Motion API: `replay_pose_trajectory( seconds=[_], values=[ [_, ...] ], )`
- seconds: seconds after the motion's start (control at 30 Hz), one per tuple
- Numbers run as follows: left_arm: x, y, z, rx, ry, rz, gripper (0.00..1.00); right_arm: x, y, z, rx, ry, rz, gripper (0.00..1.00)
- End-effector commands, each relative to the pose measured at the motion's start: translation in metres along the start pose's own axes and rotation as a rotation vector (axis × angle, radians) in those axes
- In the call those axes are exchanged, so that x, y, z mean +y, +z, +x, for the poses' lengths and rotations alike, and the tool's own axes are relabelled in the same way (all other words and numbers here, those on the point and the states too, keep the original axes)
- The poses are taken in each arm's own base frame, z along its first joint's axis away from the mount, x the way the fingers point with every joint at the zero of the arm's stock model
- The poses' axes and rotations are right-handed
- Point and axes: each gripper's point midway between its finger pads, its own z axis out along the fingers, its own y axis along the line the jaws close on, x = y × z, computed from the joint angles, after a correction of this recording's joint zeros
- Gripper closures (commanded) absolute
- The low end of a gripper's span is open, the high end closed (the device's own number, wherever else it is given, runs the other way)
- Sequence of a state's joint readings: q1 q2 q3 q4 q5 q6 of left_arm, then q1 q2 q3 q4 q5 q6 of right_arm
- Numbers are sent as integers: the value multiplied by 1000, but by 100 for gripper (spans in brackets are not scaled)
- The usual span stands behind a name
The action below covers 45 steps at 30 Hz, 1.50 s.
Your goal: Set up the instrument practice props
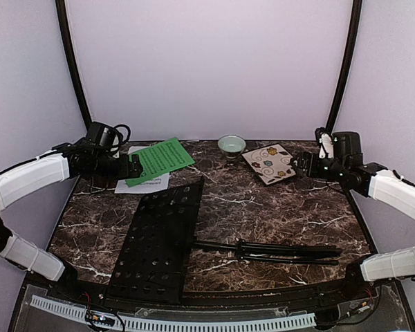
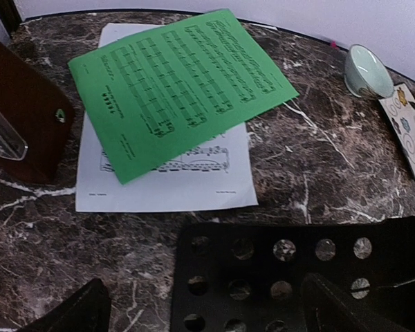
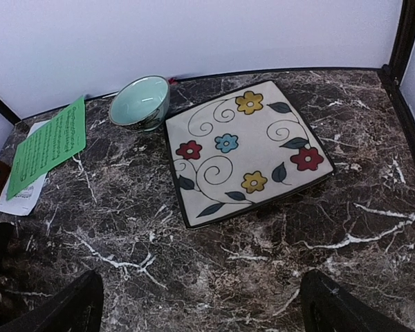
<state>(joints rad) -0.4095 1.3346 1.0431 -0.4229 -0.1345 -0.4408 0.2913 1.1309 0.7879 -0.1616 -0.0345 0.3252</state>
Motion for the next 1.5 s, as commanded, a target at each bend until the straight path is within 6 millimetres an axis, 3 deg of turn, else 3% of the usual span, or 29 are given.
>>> replay_pose_trajectory(
  seconds=[0.0, 0.23, 0.5, 0.83, 1.07, 1.47],
  values=[
    [-38, -21, 8, 39, -24, 88, 1, 19, -6, -36, -96, -40, -57, 0],
    [-114, -45, 47, 122, 23, 185, 1, 30, -13, -49, -141, -66, -100, 0],
    [-186, -49, 97, 230, 172, 244, 5, 43, -11, -45, -128, -75, -180, 0],
    [-214, -34, 137, 330, 204, 238, 30, 49, -12, -41, -151, -52, -230, 0],
    [-224, -26, 144, 352, 205, 245, 55, 54, -5, -30, -117, -16, -273, 0],
    [-214, -11, 156, 385, 194, 136, 88, 54, -6, -19, -111, 15, -298, 0]
  ],
)
